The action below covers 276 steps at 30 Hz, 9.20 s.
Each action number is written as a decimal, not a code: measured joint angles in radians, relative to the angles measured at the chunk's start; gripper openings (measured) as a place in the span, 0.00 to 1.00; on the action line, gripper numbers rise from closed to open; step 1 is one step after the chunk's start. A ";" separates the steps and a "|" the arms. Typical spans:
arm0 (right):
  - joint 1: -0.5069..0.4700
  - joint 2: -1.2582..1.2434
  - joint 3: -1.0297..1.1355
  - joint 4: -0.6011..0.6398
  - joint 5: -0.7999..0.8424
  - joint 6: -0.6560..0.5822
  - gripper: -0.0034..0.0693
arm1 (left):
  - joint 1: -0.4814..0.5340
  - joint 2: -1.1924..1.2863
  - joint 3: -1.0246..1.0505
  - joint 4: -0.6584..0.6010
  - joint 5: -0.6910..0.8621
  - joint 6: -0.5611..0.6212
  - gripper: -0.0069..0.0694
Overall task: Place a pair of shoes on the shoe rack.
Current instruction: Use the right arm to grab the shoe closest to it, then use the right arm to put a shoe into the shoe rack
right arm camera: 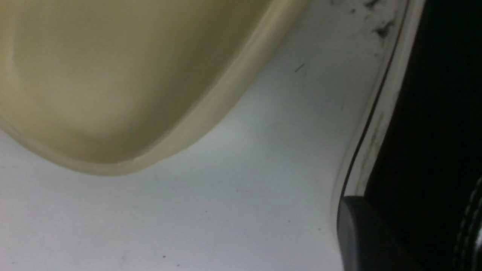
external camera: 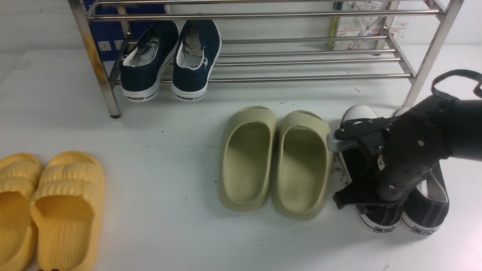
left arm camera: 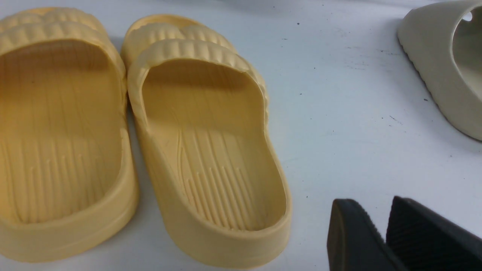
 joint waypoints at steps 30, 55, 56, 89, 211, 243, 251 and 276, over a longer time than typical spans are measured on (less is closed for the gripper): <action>0.000 0.014 -0.493 0.160 0.193 -0.228 0.08 | 0.000 0.000 0.000 0.000 0.000 0.000 0.35; -0.043 0.118 -0.720 0.273 0.376 -0.237 0.08 | 0.000 0.000 0.000 0.000 0.000 0.000 0.38; -0.044 0.110 -0.721 0.273 0.376 -0.236 0.08 | 0.000 0.000 0.000 0.000 0.000 0.000 0.38; -0.050 0.141 -0.572 0.293 0.304 -0.292 0.08 | 0.000 0.000 0.000 0.000 0.000 0.000 0.40; -0.228 0.405 -1.114 0.422 0.342 -0.558 0.53 | 0.000 0.000 0.000 0.000 0.000 0.000 0.40; -0.228 0.358 -0.798 0.259 0.075 -0.422 0.04 | 0.000 0.000 0.000 0.000 0.000 0.000 0.40; -0.228 0.358 -0.798 0.336 0.013 -0.462 0.04 | 0.000 0.000 0.000 0.000 0.000 0.000 0.40; -0.228 0.199 -0.803 0.278 0.325 -0.382 0.10 | 0.000 0.000 0.000 0.000 0.000 0.000 0.40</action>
